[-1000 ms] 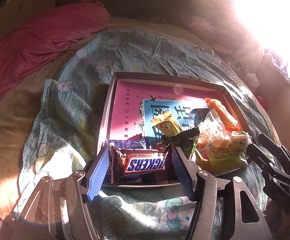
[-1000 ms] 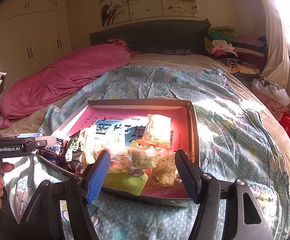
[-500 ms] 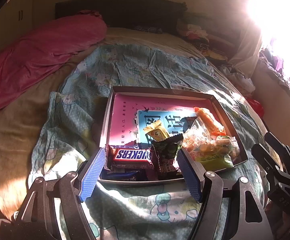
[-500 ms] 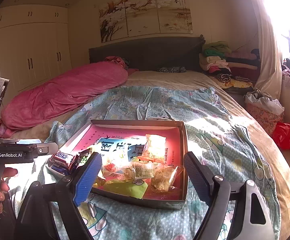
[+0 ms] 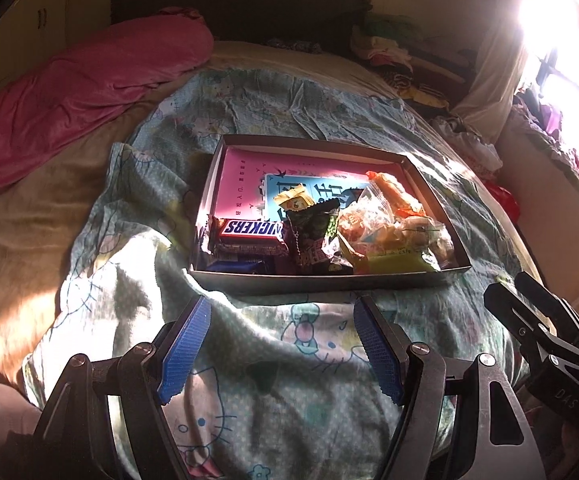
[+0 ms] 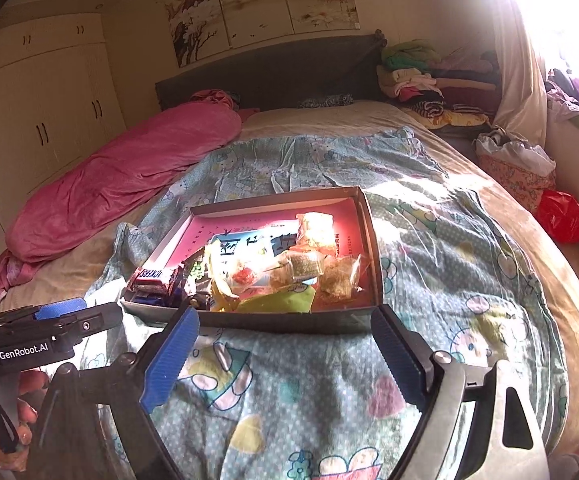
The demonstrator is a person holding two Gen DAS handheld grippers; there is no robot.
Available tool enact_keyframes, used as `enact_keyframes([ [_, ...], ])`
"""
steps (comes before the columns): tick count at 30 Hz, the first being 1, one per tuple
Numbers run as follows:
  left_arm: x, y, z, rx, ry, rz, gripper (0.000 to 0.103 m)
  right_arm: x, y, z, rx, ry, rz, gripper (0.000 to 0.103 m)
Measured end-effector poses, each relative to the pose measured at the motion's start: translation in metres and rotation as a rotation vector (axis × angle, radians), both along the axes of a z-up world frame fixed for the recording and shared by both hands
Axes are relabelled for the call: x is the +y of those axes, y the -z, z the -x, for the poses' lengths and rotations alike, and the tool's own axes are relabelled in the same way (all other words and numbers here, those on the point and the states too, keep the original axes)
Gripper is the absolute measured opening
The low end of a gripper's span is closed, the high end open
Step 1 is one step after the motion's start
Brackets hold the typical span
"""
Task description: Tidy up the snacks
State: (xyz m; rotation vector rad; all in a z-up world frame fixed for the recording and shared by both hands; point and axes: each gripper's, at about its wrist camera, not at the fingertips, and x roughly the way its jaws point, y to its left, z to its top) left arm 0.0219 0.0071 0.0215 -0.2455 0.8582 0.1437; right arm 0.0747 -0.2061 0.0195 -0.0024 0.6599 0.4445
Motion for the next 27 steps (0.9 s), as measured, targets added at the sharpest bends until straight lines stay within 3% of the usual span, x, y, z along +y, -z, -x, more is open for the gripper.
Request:
enact_keyframes([
  [10,-0.001,-0.001,0.029,0.006,-0.009,-0.004,0.076,-0.001,0.003,0.032,0.046,0.008,0.006,0.096],
  [27,-0.005,-0.005,0.042,0.011,0.009,-0.017,0.076,0.005,0.000,0.048,0.021,-0.009,0.049,0.096],
])
